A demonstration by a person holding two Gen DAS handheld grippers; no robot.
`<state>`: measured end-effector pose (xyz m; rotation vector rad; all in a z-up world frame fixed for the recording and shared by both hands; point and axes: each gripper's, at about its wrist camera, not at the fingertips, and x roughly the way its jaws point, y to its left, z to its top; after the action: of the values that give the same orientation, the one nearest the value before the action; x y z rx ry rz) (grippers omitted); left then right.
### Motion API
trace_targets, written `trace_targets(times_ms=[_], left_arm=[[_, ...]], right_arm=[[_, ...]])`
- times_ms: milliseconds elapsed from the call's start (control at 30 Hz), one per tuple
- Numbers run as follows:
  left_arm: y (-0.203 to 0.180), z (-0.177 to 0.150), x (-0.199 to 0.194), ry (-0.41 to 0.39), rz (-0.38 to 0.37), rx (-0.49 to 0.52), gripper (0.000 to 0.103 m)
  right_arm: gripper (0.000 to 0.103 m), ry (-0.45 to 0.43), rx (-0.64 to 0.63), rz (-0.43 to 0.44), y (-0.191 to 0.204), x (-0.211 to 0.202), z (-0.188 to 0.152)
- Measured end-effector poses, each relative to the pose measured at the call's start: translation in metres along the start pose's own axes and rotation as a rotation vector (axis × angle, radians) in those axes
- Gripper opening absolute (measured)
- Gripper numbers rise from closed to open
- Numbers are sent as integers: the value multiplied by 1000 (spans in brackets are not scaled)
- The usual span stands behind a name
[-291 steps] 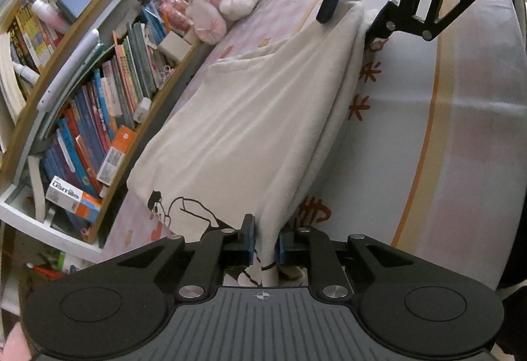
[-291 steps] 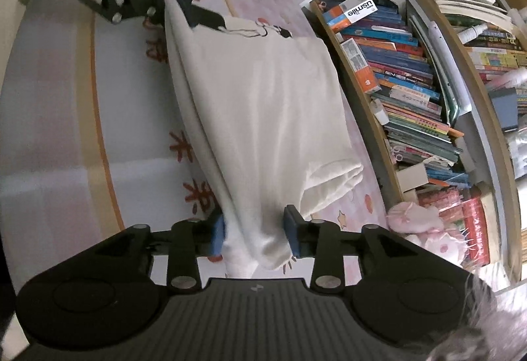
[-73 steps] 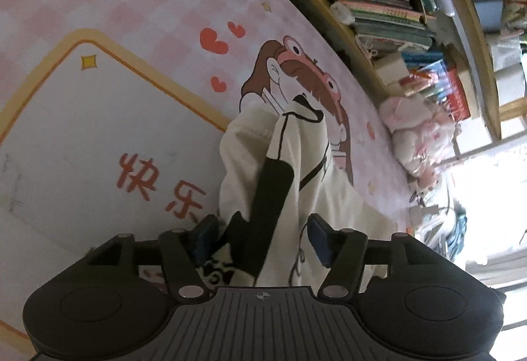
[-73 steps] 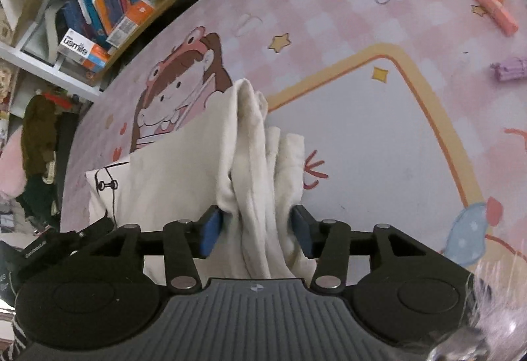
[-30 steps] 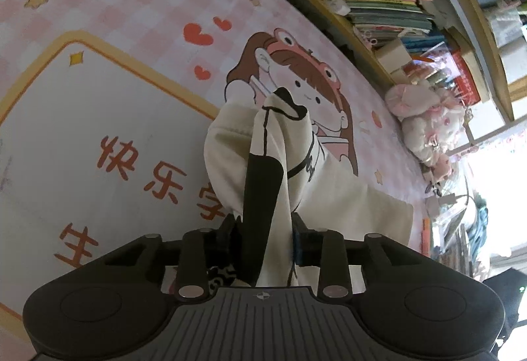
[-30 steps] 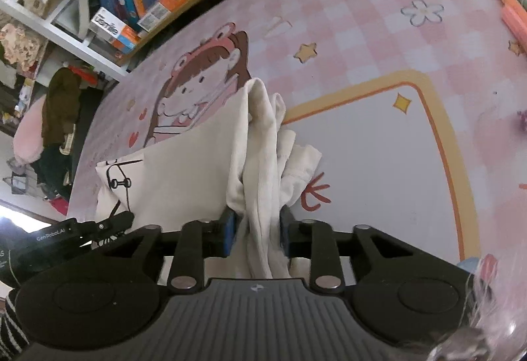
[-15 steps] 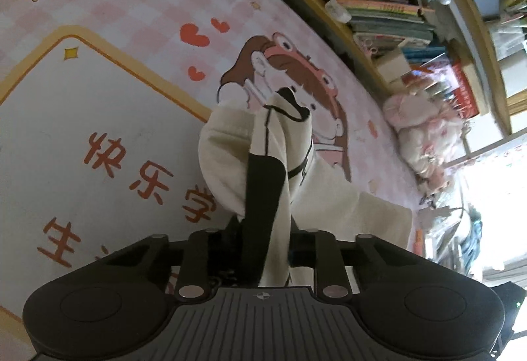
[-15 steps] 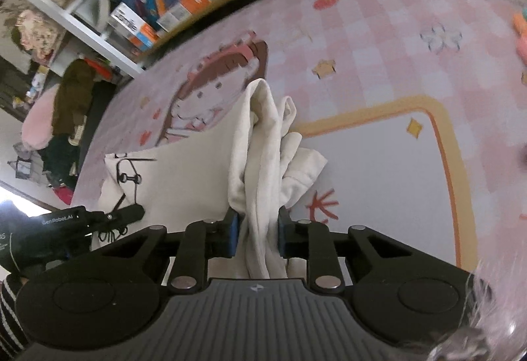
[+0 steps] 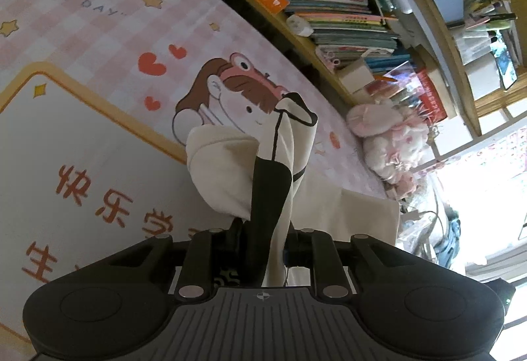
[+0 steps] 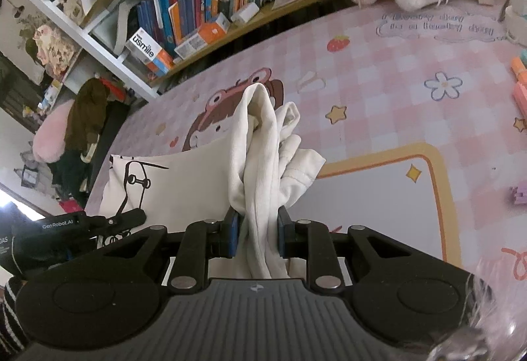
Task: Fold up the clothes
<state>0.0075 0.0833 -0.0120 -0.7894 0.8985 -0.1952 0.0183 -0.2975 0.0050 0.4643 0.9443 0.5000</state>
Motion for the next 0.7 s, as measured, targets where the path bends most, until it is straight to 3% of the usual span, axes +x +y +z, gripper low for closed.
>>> trace_targets(times_ms=[700], left_arm=[[37, 51, 1, 81, -92, -2, 19]], right_arm=[[20, -44, 58, -90, 50, 20, -3]])
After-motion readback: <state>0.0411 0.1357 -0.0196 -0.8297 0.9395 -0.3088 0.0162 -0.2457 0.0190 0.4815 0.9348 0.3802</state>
